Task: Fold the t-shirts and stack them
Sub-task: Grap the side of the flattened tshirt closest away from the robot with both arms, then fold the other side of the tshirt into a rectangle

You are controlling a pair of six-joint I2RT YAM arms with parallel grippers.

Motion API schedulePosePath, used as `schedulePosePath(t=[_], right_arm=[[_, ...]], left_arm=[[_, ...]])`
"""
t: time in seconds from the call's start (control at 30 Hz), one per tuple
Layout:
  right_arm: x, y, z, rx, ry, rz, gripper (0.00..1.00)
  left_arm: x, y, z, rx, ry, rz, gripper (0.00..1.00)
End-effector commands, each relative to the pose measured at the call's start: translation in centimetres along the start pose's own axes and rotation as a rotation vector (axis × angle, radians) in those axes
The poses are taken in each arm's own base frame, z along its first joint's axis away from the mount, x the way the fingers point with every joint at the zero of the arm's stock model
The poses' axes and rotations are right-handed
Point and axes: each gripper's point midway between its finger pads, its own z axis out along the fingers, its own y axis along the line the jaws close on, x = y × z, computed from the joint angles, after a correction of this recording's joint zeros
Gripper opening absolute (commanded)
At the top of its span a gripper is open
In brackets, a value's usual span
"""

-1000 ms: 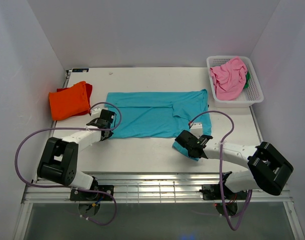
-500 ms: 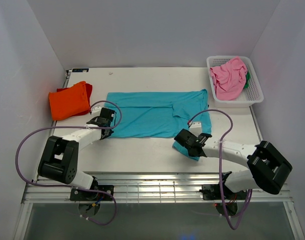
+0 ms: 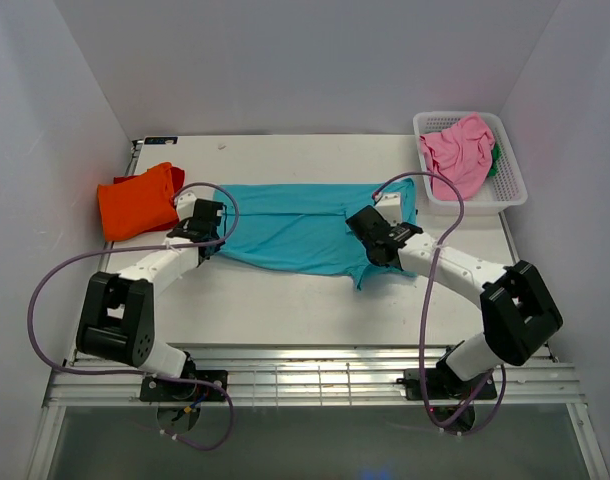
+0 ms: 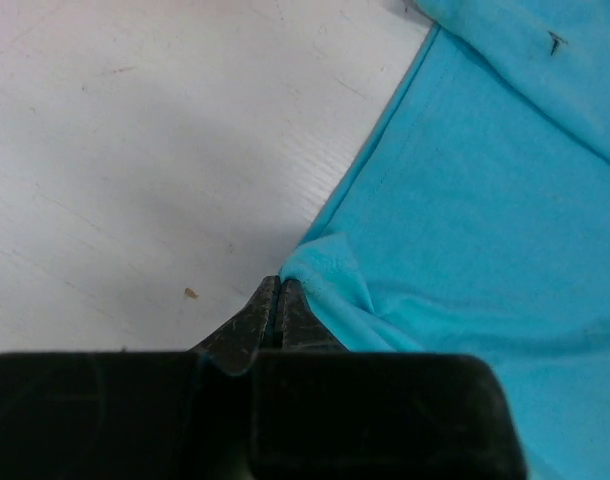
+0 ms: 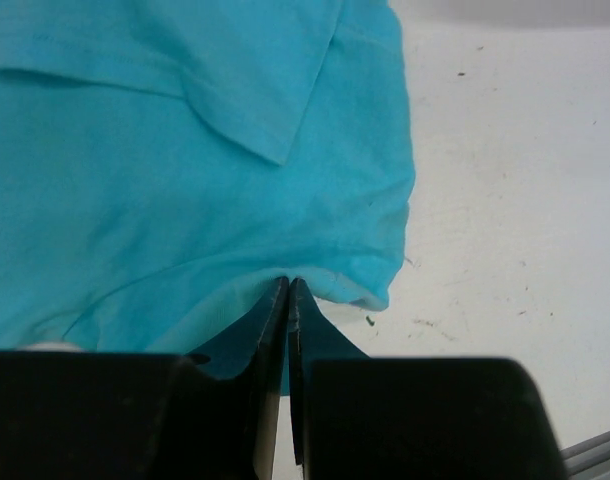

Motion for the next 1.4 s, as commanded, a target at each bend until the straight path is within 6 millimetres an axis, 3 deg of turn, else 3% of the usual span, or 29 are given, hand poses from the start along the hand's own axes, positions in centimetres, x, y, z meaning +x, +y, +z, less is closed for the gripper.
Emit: schedulePosePath(t=[0.0, 0.33, 0.53, 0.77, 0.87, 0.97, 1.1, 1.37], right_arm=[[-2.9, -1.5, 1.5, 0.064, -0.049, 0.002, 0.08], [-6.8, -3.8, 6.9, 0.126, -0.031, 0.018, 0.08], [-10.8, -4.6, 8.1, 0.127, -0.058, 0.033, 0.08], [-14.6, -5.1, 10.1, 0.126, -0.078, 0.034, 0.08], [-15.2, -5.4, 11.2, 0.136, -0.064, 0.022, 0.08], [-16.8, -5.7, 12.2, 0.135, -0.075, 0.03, 0.08], [-17.5, -5.9, 13.6, 0.139, -0.063, 0.025, 0.08], [-18.1, -5.9, 16.1, 0.135, -0.037, 0.012, 0.08]], left_arm=[[-2.2, -0.7, 0.7, 0.001, -0.046, -0.019, 0.0], [-4.9, -1.6, 3.8, -0.006, -0.04, -0.031, 0.0], [-6.4, -2.3, 4.0, 0.019, -0.042, -0.041, 0.0], [-8.7, -5.3, 5.1, 0.092, -0.029, -0.03, 0.0], [-8.6, -5.8, 6.3, 0.087, -0.009, -0.01, 0.0], [-9.8, -7.1, 7.2, 0.102, -0.012, 0.005, 0.0], [-9.5, -7.6, 8.6, 0.097, 0.023, 0.026, 0.0], [-9.5, -7.5, 9.4, 0.088, 0.028, 0.04, 0.0]])
